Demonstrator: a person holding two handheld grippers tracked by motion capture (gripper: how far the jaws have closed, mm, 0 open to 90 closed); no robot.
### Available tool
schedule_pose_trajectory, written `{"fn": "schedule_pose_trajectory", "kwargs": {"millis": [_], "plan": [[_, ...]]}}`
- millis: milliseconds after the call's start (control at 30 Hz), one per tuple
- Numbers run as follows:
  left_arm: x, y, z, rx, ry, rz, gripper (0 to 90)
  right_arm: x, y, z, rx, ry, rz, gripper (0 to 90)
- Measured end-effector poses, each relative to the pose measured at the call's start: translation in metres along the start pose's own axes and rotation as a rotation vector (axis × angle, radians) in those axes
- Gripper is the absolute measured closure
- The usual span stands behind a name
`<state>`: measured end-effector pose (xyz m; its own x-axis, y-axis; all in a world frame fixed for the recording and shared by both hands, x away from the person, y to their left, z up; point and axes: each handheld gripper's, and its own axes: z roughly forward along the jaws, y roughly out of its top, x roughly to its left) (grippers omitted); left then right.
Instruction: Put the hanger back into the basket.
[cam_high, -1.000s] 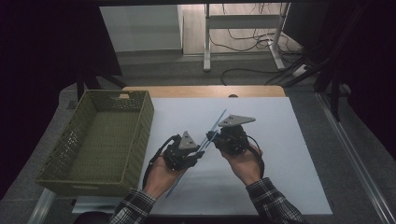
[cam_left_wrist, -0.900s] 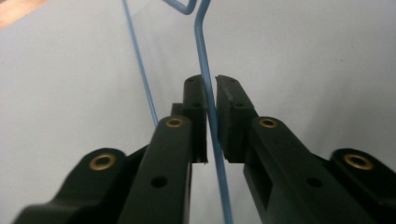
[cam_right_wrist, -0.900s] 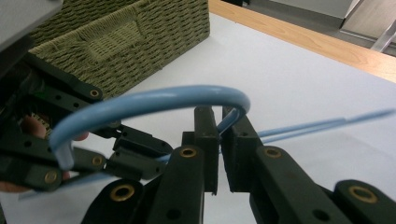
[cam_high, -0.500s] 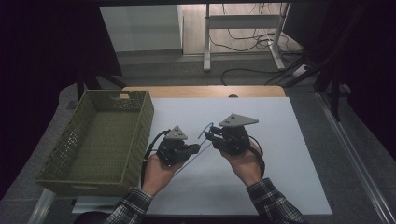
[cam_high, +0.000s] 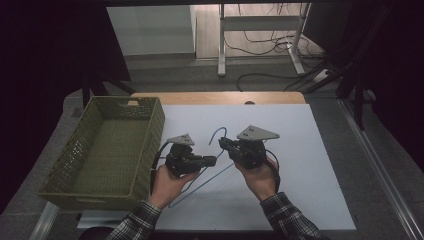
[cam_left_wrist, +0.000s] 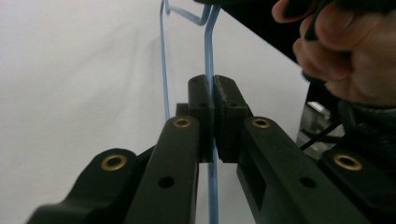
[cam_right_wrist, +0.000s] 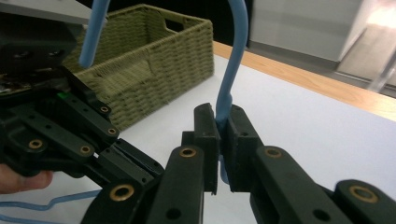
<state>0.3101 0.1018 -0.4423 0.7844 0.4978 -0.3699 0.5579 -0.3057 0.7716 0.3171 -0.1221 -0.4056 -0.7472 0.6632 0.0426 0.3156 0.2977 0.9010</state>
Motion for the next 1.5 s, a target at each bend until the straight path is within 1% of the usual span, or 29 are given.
{"fn": "schedule_pose_trajectory", "kwargs": {"millis": [33,67,100,167,200,233,300,333,400,433,500,533,567,600,633,700,733,800,900,933,1000,1067,1133,1200,1267,1300,1400,1467,1500], "plan": [[-0.003,0.001,0.000,0.007,0.023,0.021,79.3,0.004,0.001,-0.001,0.004,-0.030,-0.016,85.4],[-0.006,0.003,0.000,0.011,0.067,0.053,79.3,0.004,0.001,-0.001,0.004,-0.030,-0.016,85.4],[-0.010,0.005,-0.001,0.017,0.102,0.085,70.7,0.006,0.002,0.000,0.016,-0.043,-0.018,85.5],[-0.018,0.008,-0.001,0.029,0.157,0.140,60.8,0.009,0.003,0.001,0.029,-0.058,-0.015,85.5],[-0.022,0.009,0.000,0.043,0.185,0.164,57.9,0.009,0.004,0.002,0.039,-0.063,-0.009,85.6],[-0.025,0.010,0.002,0.060,0.207,0.184,57.9,0.010,0.004,0.002,0.047,-0.066,-0.002,85.6],[-0.029,0.011,0.007,0.092,0.239,0.207,58.9,0.012,0.005,0.004,0.063,-0.081,-0.001,85.6],[-0.030,0.011,0.009,0.106,0.248,0.206,63.8,0.014,0.005,0.005,0.068,-0.084,-0.003,85.6],[-0.030,0.010,0.013,0.140,0.280,0.213,68.6,0.016,0.005,0.006,0.074,-0.082,-0.007,85.5],[-0.030,0.009,0.015,0.150,0.278,0.204,73.0,0.017,0.005,0.007,0.076,-0.083,-0.010,85.5],[-0.028,0.009,0.015,0.158,0.259,0.183,80.2,0.019,0.006,0.007,0.083,-0.090,-0.020,85.5],[-0.028,0.009,0.015,0.160,0.262,0.175,84.8,0.020,0.006,0.007,0.083,-0.093,-0.029,85.5],[-0.028,0.009,0.015,0.173,0.265,0.179,85.6,0.021,0.006,0.008,0.084,-0.094,-0.031,85.4],[-0.027,0.009,0.014,0.173,0.257,0.172,86.1,0.021,0.006,0.008,0.089,-0.092,-0.034,85.4],[-0.025,0.009,0.013,0.177,0.240,0.167,86.4,0.021,0.006,0.008,0.091,-0.088,-0.038,85.4],[-0.022,0.008,0.012,0.167,0.204,0.137,86.9,0.022,0.006,0.008,0.094,-0.082,-0.046,85.3],[-0.021,0.008,0.012,0.168,0.195,0.129,87.0,0.022,0.006,0.008,0.095,-0.080,-0.047,85.2],[-0.020,0.009,0.010,0.168,0.181,0.124,87.1,0.022,0.007,0.008,0.100,-0.070,-0.052,84.9],[-0.019,0.010,0.007,0.160,0.155,0.107,87.3,0.022,0.008,0.006,0.095,-0.063,-0.057,82.8],[-0.018,0.010,0.006,0.159,0.151,0.100,87.3,0.022,0.008,0.005,0.090,-0.066,-0.064,78.5],[-0.017,0.012,0.002,0.155,0.140,0.091,87.2,0.022,0.010,0.002,0.077,-0.080,-0.062,72.0],[-0.016,0.014,-0.001,0.151,0.133,0.080,87.3,0.020,0.012,-0.003,0.067,-0.079,-0.052,68.2],[-0.014,0.016,-0.004,0.147,0.129,0.075,87.3,0.018,0.014,-0.010,0.064,-0.082,-0.056,65.3],[-0.013,0.018,-0.009,0.141,0.129,0.064,87.3,0.016,0.015,-0.017,0.066,-0.079,-0.056,62.2],[-0.010,0.021,-0.014,0.143,0.131,0.062,87.3,0.013,0.014,-0.024,0.072,-0.078,-0.054,59.3],[-0.009,0.023,-0.018,0.133,0.128,0.051,87.3,0.011,0.013,-0.028,0.071,-0.078,-0.050,57.9],[-0.006,0.028,-0.026,0.123,0.129,0.037,87.3,0.003,0.008,-0.038,0.083,-0.056,-0.027,52.4],[-0.002,0.031,-0.034,0.111,0.122,0.022,87.3,-0.002,0.002,-0.043,0.091,-0.037,-0.012,47.1],[-0.001,0.033,-0.038,0.109,0.127,0.023,87.3,-0.004,0.000,-0.046,0.098,-0.033,-0.004,44.4]]}}
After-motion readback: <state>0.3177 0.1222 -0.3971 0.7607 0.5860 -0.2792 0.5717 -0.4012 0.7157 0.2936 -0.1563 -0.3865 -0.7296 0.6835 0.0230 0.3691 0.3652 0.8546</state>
